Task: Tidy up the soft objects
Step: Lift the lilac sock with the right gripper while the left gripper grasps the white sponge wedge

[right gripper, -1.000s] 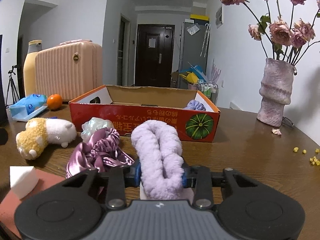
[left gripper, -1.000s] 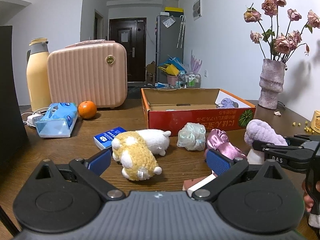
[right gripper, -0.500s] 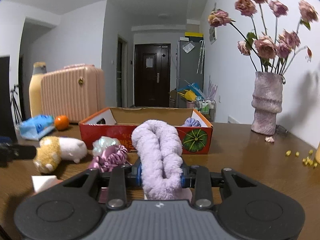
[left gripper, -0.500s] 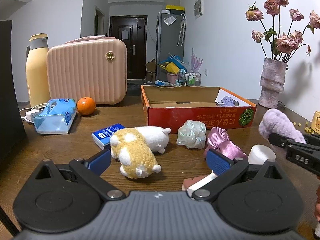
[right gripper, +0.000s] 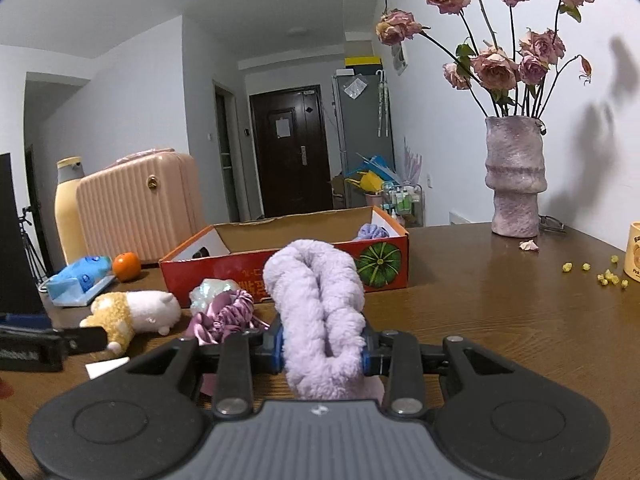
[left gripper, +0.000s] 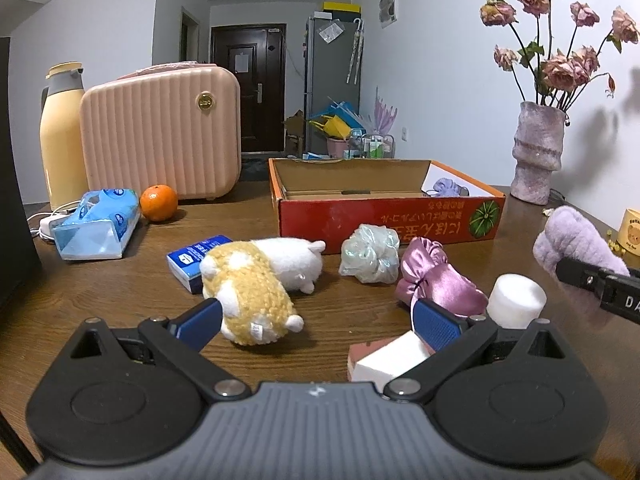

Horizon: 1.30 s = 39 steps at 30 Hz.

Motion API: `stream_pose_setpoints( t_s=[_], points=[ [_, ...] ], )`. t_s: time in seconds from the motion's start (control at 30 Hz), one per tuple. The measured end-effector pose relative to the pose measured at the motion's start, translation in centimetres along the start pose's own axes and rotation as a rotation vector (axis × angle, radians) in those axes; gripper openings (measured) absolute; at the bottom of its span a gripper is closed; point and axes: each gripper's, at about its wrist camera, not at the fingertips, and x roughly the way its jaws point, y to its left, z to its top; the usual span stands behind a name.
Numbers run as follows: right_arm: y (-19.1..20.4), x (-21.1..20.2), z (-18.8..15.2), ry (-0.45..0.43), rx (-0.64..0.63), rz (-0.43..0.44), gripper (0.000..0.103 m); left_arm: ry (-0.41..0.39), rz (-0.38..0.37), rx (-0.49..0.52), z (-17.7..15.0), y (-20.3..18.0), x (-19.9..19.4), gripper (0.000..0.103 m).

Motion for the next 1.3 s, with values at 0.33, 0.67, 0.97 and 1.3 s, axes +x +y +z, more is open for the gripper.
stream_pose_setpoints(
  t_s=[0.33, 0.67, 0.97, 1.3],
  points=[
    [0.4, -0.9, 0.1, -0.037, -0.015, 0.029, 0.032, 0.059, -0.026, 0.005, -0.7, -1.4, 0.7, 0.103],
    [0.4, -1.2, 0.2, -0.046, -0.014, 0.043, 0.033, 0.082, -0.037, 0.037, -1.3, -2.8, 0.9, 0.103],
    [0.4, -1.2, 0.0, -0.043, -0.015, 0.044, 0.034, 0.077, -0.053, 0.043, -1.1, -2.9, 0.7, 0.086],
    [0.6, -1.0, -0.1, -0.032, -0.020, 0.043, 0.034, 0.094, -0.106, 0.051, -1.1, -3.0, 0.9, 0.039]
  ],
)
